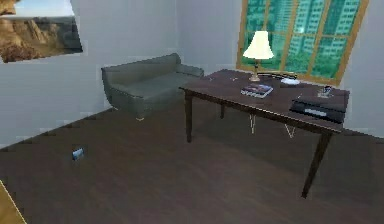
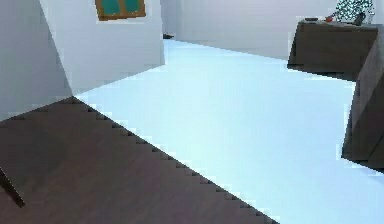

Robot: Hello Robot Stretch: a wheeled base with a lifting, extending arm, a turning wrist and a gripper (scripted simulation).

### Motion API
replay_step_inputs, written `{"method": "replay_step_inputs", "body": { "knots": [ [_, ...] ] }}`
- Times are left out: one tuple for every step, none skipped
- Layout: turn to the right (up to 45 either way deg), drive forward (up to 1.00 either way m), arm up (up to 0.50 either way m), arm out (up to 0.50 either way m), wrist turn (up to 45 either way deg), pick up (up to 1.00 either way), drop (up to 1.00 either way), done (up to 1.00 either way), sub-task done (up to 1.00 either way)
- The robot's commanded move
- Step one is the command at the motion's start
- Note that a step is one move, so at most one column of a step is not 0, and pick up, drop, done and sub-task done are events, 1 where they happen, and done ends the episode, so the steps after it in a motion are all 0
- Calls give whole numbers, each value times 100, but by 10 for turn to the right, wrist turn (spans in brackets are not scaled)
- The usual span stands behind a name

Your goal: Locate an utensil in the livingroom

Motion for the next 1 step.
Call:
{"method": "replay_step_inputs", "body": {
  "knots": [
    [0, 55, 0, 0, 0, 0, 0, 0, 0]
  ]
}}
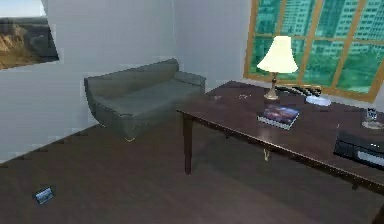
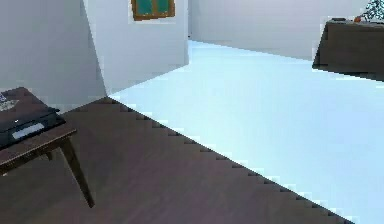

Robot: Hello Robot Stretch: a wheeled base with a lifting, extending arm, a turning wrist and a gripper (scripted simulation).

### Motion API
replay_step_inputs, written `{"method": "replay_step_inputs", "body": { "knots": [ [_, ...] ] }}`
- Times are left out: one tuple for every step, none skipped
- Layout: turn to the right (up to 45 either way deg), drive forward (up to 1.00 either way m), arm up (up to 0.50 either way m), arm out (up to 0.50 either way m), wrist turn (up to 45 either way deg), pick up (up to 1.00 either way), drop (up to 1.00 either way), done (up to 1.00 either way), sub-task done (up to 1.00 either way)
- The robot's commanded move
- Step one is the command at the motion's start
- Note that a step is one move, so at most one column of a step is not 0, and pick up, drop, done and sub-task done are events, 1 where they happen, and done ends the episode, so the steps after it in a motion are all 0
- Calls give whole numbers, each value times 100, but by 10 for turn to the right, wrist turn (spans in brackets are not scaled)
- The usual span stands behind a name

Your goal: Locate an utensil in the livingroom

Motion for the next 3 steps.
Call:
{"method": "replay_step_inputs", "body": {
  "knots": [
    [-450, 0, 0, 0, 0, 0, 0, 0, 0],
    [0, 15, 0, 0, 0, 0, 0, 0, 0],
    [300, 0, 0, 0, 0, 0, 0, 0, 0]
  ]
}}
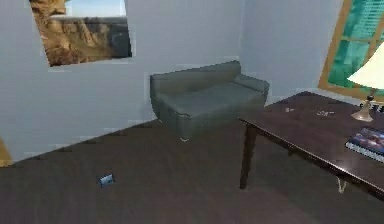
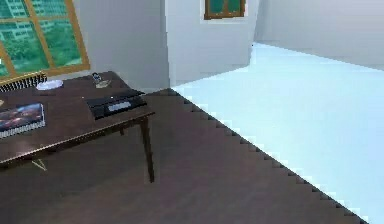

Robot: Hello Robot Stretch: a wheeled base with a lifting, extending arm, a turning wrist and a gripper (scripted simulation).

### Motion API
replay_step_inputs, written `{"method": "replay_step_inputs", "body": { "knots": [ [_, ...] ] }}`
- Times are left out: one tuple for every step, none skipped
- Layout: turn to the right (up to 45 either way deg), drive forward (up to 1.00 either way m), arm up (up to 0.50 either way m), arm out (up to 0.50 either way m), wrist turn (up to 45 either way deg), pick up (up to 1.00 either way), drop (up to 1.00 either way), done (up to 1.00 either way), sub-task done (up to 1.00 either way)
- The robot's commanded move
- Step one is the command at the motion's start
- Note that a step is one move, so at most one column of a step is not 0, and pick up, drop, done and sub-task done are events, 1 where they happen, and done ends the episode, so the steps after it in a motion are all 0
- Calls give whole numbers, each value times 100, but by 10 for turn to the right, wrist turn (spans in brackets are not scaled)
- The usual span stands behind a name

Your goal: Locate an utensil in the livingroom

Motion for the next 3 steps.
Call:
{"method": "replay_step_inputs", "body": {
  "knots": [
    [0, 50, 0, 0, 0, 0, 0, 0, 0],
    [-450, 0, 0, 0, 0, 0, 0, 0, 0],
    [-450, 0, 0, 0, 0, 0, 0, 0, 0]
  ]
}}
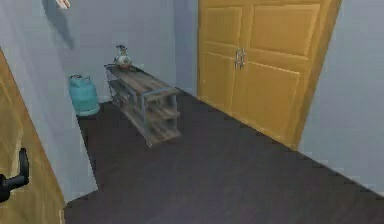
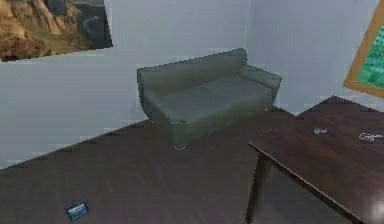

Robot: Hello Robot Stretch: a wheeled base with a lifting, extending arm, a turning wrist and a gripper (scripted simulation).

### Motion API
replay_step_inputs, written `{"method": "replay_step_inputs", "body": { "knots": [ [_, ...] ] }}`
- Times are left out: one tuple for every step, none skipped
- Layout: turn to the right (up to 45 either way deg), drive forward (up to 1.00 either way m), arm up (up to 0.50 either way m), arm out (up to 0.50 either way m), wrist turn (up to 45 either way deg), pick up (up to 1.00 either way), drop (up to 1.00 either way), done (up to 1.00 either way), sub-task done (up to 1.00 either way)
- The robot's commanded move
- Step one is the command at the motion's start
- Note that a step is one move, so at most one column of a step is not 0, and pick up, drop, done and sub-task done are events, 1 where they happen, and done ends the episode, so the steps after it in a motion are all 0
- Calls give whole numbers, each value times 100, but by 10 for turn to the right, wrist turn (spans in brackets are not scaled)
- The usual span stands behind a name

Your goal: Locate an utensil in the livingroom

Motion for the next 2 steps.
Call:
{"method": "replay_step_inputs", "body": {
  "knots": [
    [-270, 0, 0, 0, 0, 0, 0, 0, 0],
    [0, 60, 0, 0, 0, 0, 0, 0, 0]
  ]
}}
